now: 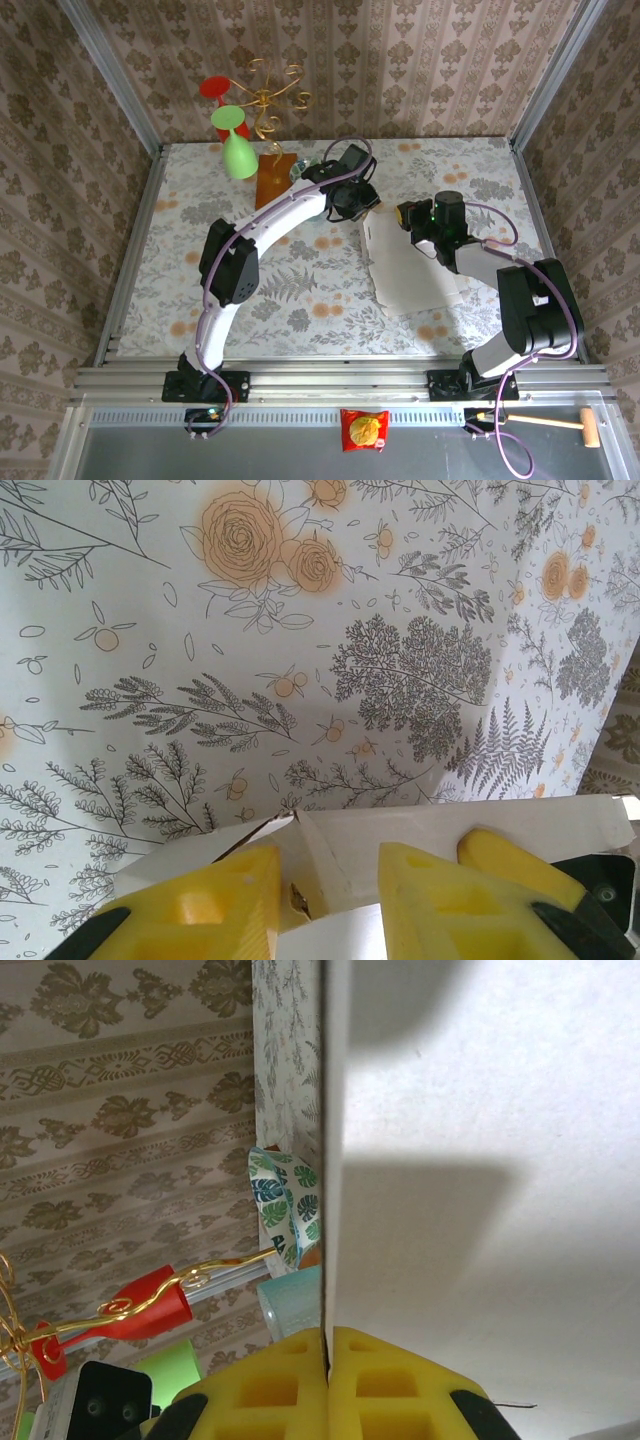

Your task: Fold the paper box

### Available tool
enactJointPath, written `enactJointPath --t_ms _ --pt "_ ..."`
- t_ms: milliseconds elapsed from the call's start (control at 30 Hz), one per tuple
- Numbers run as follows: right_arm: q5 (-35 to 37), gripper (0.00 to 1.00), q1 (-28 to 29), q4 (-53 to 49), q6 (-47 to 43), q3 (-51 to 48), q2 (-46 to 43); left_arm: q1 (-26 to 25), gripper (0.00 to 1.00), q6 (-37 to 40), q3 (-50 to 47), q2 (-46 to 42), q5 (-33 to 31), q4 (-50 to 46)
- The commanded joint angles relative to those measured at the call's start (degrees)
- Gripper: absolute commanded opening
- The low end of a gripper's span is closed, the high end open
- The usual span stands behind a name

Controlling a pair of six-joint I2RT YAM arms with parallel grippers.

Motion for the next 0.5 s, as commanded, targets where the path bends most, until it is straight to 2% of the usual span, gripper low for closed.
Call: enactJointPath --t_ms 0,133,333,467 --pt "0.1 0.00 -0.4 1.1 0.0 -0.8 -1.9 -0.8 0.31 -1.6 1.3 -1.7 1.6 -1.6" --pt "0.2 0.00 -0.6 1.3 -0.1 -0.7 -2.0 -0.8 0.26 -2.3 0.1 -2.3 2.8 -1.5" --pt "0.3 0.00 -0.6 3.7 0.0 -1.6 -2.0 -0.8 0.00 -1.8 -0.8 -2.7 2.4 -1.1" --pt "-0.2 0.00 -1.2 8.3 -0.6 -3.2 -2.1 -0.8 0.00 2.5 -0.2 -5.0 -2.3 -1.3"
